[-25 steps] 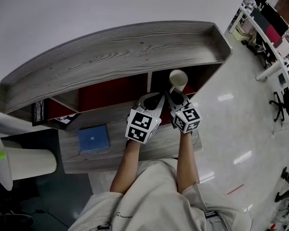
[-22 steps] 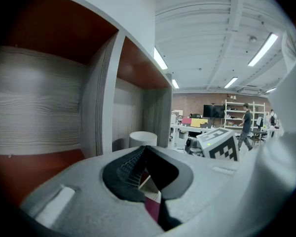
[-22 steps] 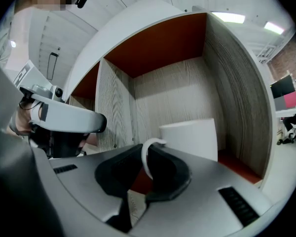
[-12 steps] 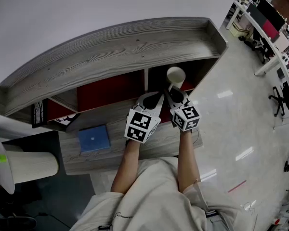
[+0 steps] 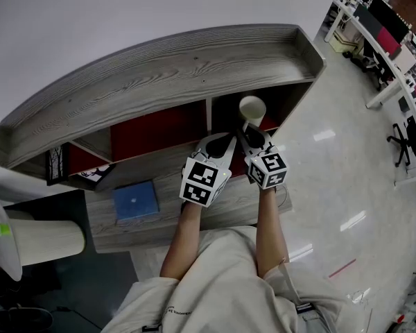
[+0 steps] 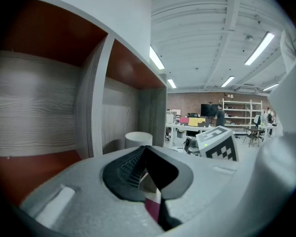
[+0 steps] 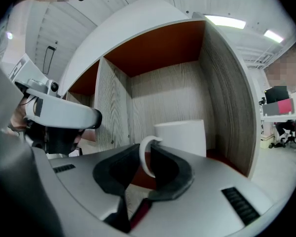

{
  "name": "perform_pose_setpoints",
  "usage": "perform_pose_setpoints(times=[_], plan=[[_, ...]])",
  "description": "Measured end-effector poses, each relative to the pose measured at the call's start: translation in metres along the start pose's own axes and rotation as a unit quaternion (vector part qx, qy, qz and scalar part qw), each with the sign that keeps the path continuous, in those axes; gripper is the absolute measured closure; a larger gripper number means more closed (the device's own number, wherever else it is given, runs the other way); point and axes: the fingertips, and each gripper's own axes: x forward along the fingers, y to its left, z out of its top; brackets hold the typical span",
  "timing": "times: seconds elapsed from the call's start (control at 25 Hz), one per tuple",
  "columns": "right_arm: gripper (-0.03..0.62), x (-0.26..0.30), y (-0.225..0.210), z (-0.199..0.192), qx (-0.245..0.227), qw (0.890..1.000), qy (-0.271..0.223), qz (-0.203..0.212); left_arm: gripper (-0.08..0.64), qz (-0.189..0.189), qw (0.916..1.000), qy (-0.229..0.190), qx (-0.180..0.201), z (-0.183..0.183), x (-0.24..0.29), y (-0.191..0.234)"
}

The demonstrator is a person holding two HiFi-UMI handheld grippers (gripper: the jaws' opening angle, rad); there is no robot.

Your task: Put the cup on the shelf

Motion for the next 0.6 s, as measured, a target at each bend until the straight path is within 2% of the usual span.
perform_pose_setpoints(times=[0.36, 0.6], plan=[[0.512, -0.008, -0.020, 0.000, 0.003, 0.999, 0.003, -0.043, 0.551, -0.006, 1.0000, 0.000, 0.003, 0.000, 0.001, -0.002], [0.509, -0.017, -0.045, 0.002, 0.011, 0.994, 0.014, -0.107, 0.551, -0.008, 0.9999, -0.005, 0.007, 0.004, 0.002, -0.004]])
